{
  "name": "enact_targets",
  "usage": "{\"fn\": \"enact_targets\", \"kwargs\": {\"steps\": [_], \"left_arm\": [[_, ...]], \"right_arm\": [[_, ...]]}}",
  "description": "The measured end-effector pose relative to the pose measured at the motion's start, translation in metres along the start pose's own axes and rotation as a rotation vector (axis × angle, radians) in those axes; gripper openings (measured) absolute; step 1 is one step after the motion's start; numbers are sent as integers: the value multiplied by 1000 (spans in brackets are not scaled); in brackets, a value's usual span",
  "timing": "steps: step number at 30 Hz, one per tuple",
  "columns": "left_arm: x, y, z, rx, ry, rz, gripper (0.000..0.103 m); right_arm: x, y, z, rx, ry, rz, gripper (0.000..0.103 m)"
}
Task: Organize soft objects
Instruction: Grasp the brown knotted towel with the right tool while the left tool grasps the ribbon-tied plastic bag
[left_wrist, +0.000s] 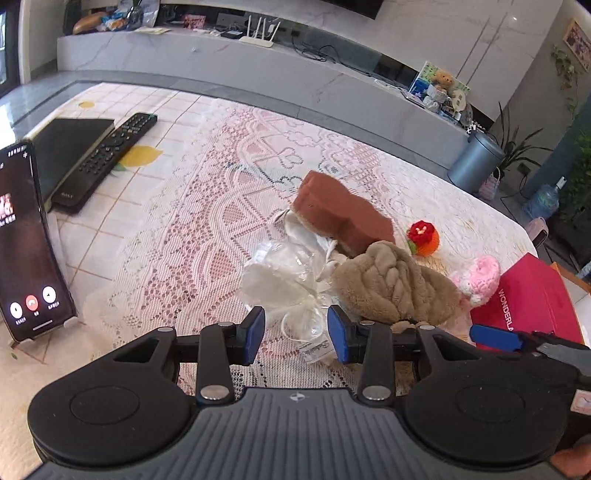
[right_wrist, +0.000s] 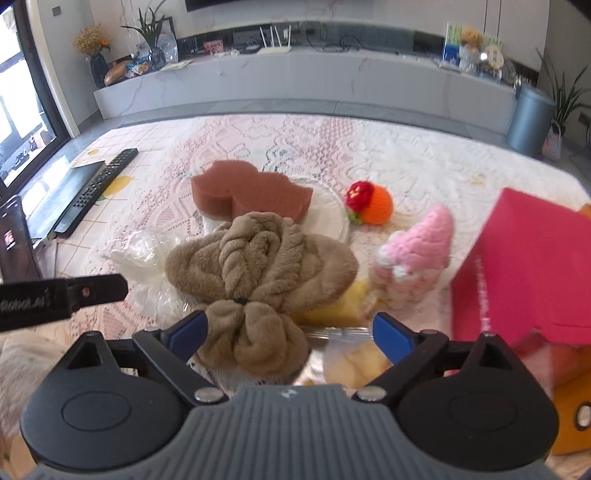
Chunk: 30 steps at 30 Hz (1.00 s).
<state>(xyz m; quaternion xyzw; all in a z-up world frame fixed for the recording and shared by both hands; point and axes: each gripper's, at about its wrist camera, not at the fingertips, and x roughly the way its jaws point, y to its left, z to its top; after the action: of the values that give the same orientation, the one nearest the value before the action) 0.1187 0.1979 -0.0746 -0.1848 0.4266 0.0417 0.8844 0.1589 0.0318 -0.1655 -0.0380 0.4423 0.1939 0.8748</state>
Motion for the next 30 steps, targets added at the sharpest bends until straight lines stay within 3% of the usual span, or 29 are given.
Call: {"fn": "enact_targets", "kwargs": {"steps": [5,9,10,12,15,19,24,27,30], "left_arm": [[6,7,1,-28,20,-10,46],[11,6,0,-28,43,-7,46],[13,6,-1,-27,49,-8,46],[14,6,-1,-26,52,-6,46],[12,6,-2,-22,49,-8,48],[12,3,0,-27,40,-24,61],[27,-2,5,-69,78,-24,67],[40,0,9,-152,105,-23,75],[50,-2,9,-185,106,3,76]], "right_arm": [[25,2,5,58,63,42,95],[29,14,2,9,48,21,91],[28,17,1,-7,43,20,82],[28,16,0,-5,54,57,50],[22,13,-1,8,47,77,43],[-1,8,3,7,-3,95,42],[-18,-2,9,-11,-66,67,42],[-5,-10,8,-10,-39,37,42],[11,-15,4,4,-8,47,43]]}}
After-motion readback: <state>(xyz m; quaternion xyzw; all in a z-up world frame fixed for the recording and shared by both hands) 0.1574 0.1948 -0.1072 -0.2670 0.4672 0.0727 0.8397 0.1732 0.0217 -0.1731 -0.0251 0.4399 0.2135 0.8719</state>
